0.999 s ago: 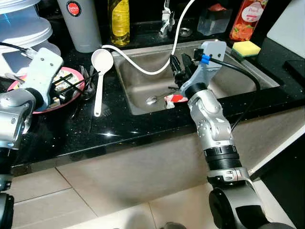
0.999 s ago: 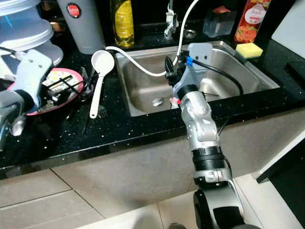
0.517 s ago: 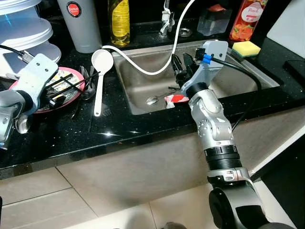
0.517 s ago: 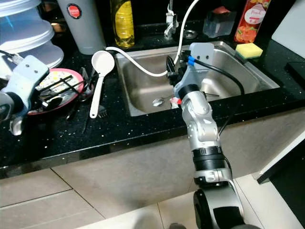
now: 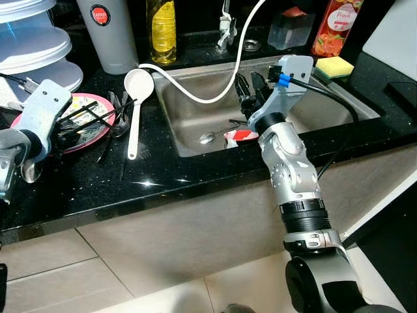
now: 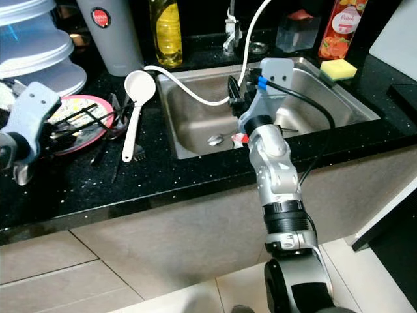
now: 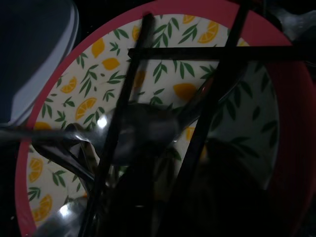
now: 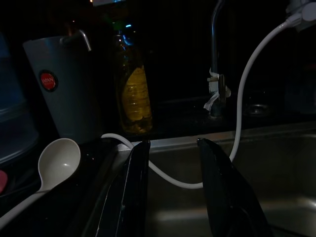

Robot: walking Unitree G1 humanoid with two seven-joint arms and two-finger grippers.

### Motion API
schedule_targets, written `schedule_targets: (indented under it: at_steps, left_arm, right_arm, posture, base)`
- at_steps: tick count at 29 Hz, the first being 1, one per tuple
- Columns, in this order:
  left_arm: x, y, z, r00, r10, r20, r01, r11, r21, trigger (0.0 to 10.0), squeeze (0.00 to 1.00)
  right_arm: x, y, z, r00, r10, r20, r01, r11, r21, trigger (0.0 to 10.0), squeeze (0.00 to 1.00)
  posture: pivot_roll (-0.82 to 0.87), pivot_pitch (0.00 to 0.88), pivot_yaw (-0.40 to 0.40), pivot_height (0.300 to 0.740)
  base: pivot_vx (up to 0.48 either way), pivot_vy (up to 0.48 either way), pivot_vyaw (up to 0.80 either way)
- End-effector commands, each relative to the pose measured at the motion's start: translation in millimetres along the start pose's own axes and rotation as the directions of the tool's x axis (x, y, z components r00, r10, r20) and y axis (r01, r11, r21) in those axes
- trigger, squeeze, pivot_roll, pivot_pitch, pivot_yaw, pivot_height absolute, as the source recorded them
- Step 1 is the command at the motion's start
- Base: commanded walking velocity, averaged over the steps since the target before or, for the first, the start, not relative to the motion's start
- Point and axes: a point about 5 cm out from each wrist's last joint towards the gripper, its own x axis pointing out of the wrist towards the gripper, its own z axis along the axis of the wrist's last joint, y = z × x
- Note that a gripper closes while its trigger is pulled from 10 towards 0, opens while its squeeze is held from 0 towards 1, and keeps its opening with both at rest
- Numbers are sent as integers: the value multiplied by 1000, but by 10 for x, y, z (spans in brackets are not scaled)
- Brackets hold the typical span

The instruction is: Kitchen organization

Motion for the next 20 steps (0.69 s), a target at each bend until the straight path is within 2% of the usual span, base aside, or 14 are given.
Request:
schedule_targets:
  at_steps: [1, 10, 12, 13, 14, 15, 16, 18, 19, 20]
  left_arm:
    - [97, -132, -213, 995, -67, -68, 64, 997, -48, 0, 0]
    - [93, -134, -276, 996, -68, -62, 61, 992, -115, 0, 0]
    - [73, -126, -202, 998, -58, -11, 55, 987, -149, 0, 0]
    - [56, -111, -126, 998, -42, 36, 47, 984, -169, 6902, 0]
    - [30, -73, -15, 995, -2, 104, 21, 983, -181, 9333, 0]
    - [10, -46, 56, 989, 27, 147, 2, 982, -188, 10000, 0]
    - [-27, -5, 168, 974, 72, 216, -27, 979, -202, 10000, 0]
    - [-27, -5, 168, 974, 72, 216, -27, 979, -202, 10000, 0]
    - [-64, 19, 258, 959, 97, 267, -38, 975, -218, 10000, 0]
    - [-64, 19, 258, 959, 97, 267, -38, 975, -218, 10000, 0]
  right_arm:
    - [-18, 1, -17, 1000, -1, -11, 1, 1000, 1, 10000, 0]
    - [-14, -1, -11, 1000, -2, -8, 2, 1000, 2, 10000, 0]
    - [-12, -2, -9, 1000, -2, -8, 2, 1000, 2, 10000, 0]
    - [-11, -2, -8, 1000, -1, -8, 1, 1000, 2, 10000, 0]
    - [-10, 0, -7, 1000, 0, -8, 0, 1000, 2, 10000, 0]
    - [-10, 1, -6, 1000, 1, -8, -1, 1000, 1, 10000, 0]
    - [-8, 1, -4, 1000, 2, -7, -2, 1000, 1, 10000, 0]
    - [-8, 1, -4, 1000, 2, -7, -2, 1000, 1, 10000, 0]
    - [-8, 0, -2, 1000, 3, -6, -3, 1000, 1, 10000, 0]
    - [-8, 0, -2, 1000, 3, -6, -3, 1000, 1, 10000, 0]
  posture:
    - [-21, 0, 32, 740]
    - [-20, 0, 31, 740]
    - [-19, 0, 27, 740]
    - [-19, 0, 27, 740]
    - [-21, 0, 25, 740]
    - [-21, 0, 25, 740]
    - [-23, 0, 23, 740]
    - [-23, 0, 23, 740]
    - [-23, 0, 21, 740]
    - [-23, 0, 21, 740]
  base:
    - [0, 0, 0]
    - [0, 0, 0]
    - [0, 0, 0]
    - [0, 0, 0]
    - [0, 0, 0]
    - [0, 0, 0]
    - [0, 0, 0]
    - [0, 0, 0]
    - [0, 0, 0]
    - [0, 0, 0]
